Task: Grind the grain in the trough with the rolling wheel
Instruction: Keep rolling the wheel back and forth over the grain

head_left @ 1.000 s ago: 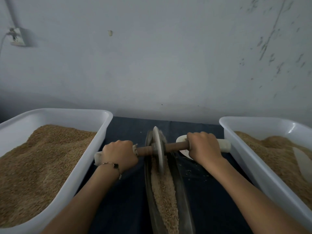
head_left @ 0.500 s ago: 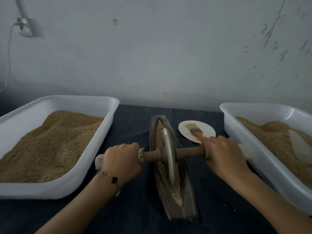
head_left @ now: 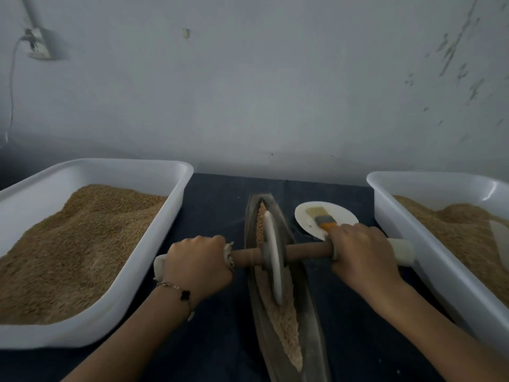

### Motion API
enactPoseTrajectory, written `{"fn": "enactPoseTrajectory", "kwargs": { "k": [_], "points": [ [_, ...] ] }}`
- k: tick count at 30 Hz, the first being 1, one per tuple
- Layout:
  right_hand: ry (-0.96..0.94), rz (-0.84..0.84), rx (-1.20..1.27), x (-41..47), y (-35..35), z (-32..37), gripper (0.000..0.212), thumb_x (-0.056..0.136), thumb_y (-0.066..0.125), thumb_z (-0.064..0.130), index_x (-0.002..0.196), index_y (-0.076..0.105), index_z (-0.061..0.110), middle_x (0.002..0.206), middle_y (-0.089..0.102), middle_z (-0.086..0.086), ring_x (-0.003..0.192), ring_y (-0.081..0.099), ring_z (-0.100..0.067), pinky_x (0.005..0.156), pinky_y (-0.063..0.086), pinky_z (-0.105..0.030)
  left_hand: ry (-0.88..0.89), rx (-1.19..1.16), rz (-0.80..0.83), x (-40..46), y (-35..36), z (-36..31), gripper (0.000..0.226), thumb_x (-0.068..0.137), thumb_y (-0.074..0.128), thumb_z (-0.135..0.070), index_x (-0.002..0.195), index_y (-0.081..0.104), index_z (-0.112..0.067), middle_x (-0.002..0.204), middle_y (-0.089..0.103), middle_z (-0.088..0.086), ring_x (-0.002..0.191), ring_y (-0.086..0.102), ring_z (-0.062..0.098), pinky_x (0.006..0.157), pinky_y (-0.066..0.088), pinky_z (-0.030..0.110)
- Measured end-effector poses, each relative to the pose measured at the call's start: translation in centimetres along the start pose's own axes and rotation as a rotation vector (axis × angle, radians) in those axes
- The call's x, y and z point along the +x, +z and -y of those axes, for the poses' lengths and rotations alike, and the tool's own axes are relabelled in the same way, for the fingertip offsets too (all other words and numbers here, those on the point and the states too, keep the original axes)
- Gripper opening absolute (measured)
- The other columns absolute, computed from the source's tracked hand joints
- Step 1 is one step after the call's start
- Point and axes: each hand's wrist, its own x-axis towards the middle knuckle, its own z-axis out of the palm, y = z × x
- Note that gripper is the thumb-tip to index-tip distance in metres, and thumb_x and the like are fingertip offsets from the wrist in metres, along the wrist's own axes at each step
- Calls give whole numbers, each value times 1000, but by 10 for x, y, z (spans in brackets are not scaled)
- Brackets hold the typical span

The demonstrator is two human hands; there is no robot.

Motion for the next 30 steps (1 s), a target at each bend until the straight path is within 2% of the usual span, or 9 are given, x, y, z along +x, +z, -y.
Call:
{"fn": "enactPoseTrajectory", "kwargs": {
  "k": [3,5,12,16,19,22,25,27,30],
  "points": [
    [1,-12,-57,40,14,-2,6,80,62,24,84,58,25,81,64,4,74,56,-18,63,34,-31,-44,-68,-15,31,5,4,21,82,51,-39,65,45,-27,64,53,-10,56,50,7,52,40,24],
    [31,-8,-60,60,23,-5,16,77,61,19,77,46,25,79,62,4,69,47,-18,62,28,-31,-57,-70,-20,50,5,3,19,82,51,-37,67,49,-25,65,55,-8,59,54,10,61,48,26],
    [59,-64,-55,91,39,-11,19,81,57,19,75,39,24,77,61,3,69,49,-21,60,24,-32,-80,3,-85,87,5,3,19,82,50,-32,65,43,-24,64,49,-6,60,50,15,60,41,27],
    [71,-89,-45,77,35,-8,16,80,60,16,76,46,22,76,61,3,65,38,-17,62,26,-31,-62,39,-137,74,7,0,19,86,51,-35,73,42,-24,63,45,-8,57,45,12,57,37,26],
    [60,-87,6,48,27,-8,4,84,62,23,81,59,22,76,63,3,68,51,-19,62,31,-32,1,90,-163,51,4,-3,23,87,52,-40,74,39,-24,62,41,-10,56,42,10,55,34,26],
    [62,22,18,13,13,-6,13,82,65,28,95,60,27,78,62,7,76,58,-17,64,38,-32,51,118,-126,20,-7,-9,22,87,52,-39,77,38,-25,67,46,-10,60,43,9,58,32,26],
    [111,85,57,-24,-3,-8,8,84,63,31,85,55,32,66,46,12,65,50,-10,58,32,-28,96,128,-62,-12,-24,-14,21,87,50,-37,77,35,-26,66,41,-10,59,39,8,58,30,25],
    [111,93,60,-45,-16,-8,15,80,66,28,77,52,33,61,42,14,60,44,-6,53,28,-26,120,140,-49,-34,-33,-14,25,86,50,-39,75,31,-29,64,37,-11,56,35,6,55,28,25],
    [61,45,48,-59,-35,-7,33,59,80,14,62,49,29,51,40,12,48,40,-8,45,15,-20,120,140,-45,-52,-40,-14,29,85,49,-39,70,26,-30,65,37,-11,54,33,4,49,22,23]
  ]
}}
